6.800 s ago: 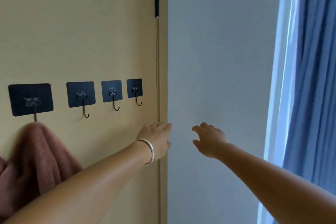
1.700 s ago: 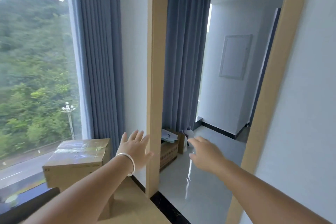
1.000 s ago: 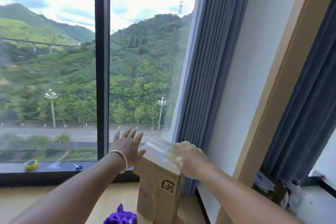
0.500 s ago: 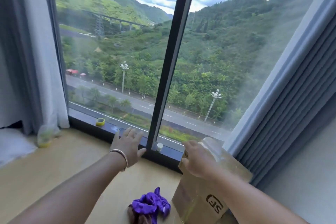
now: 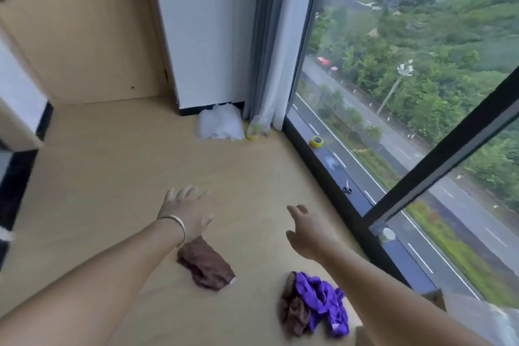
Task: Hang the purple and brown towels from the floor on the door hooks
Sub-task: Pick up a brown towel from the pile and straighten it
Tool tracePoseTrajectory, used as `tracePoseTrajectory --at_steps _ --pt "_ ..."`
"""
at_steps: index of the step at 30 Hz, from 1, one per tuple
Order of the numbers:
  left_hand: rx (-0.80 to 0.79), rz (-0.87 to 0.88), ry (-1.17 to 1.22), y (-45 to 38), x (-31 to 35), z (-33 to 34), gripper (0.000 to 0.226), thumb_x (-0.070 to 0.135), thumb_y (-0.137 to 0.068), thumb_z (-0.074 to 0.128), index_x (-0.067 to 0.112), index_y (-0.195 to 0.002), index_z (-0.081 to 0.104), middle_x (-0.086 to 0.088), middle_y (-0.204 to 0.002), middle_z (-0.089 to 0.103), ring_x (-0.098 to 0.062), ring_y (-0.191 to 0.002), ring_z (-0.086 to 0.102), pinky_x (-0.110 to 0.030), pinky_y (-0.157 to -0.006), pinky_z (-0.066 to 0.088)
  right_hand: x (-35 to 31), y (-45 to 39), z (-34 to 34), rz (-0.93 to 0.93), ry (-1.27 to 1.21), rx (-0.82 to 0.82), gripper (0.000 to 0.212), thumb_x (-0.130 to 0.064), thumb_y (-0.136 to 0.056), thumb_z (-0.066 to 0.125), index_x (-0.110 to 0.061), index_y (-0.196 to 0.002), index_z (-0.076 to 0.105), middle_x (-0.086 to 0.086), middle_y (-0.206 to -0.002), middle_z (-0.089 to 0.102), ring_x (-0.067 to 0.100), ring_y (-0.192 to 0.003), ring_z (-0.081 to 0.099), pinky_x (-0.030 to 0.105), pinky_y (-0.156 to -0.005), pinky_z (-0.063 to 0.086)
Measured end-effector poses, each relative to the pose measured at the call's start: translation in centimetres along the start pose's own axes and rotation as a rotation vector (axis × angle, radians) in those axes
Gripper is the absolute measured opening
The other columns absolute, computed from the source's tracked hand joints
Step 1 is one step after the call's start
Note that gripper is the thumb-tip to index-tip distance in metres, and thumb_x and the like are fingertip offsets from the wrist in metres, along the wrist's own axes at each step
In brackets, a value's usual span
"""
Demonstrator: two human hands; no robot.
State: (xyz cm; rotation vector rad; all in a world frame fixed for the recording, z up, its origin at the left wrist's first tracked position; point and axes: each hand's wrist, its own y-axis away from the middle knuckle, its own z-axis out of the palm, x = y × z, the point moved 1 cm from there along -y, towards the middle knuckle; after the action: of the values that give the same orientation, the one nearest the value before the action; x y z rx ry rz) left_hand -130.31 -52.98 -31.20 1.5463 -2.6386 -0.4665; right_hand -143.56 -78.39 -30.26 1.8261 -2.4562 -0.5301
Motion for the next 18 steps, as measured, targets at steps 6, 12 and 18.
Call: tracePoseTrajectory --at_steps 6,12,18 --pt "-0.099 -0.181 0.08 3.4 -1.0 7.7 0.065 0.058 -0.095 0.034 0.027 -0.151 0.02 -0.002 -0.158 0.022 -0.02 -0.147 0.014 -0.047 -0.117 0.013 -1.2 -4.8 5.3 -0.228 0.085 -0.136 0.06 -0.032 -0.091 0.05 -0.023 -0.147 0.028 0.001 -0.148 0.035 0.025 -0.129 0.042 0.034 -0.1 0.037" --pt "-0.231 -0.248 0.174 3.5 0.1 19.1 0.064 0.056 -0.095 0.036 0.028 -0.151 0.02 0.0 -0.158 0.022 -0.019 -0.146 0.015 -0.045 -0.116 0.013 -1.8 -8.2 15.7 -0.309 0.137 -0.297 0.058 -0.033 -0.092 0.048 -0.022 -0.145 0.028 -0.002 -0.15 0.031 0.022 -0.13 0.039 0.032 -0.1 0.035" --pt "-0.347 -0.237 0.212 1.5 1.5 33.4 0.065 0.053 -0.097 0.035 0.027 -0.153 0.015 -0.002 -0.159 0.018 -0.017 -0.147 0.012 -0.044 -0.117 0.009 -0.8 -11.4 29.1 -0.366 0.184 -0.434 0.054 -0.033 -0.092 0.045 -0.019 -0.143 0.03 -0.001 -0.147 0.033 0.021 -0.131 0.037 0.033 -0.102 0.034"
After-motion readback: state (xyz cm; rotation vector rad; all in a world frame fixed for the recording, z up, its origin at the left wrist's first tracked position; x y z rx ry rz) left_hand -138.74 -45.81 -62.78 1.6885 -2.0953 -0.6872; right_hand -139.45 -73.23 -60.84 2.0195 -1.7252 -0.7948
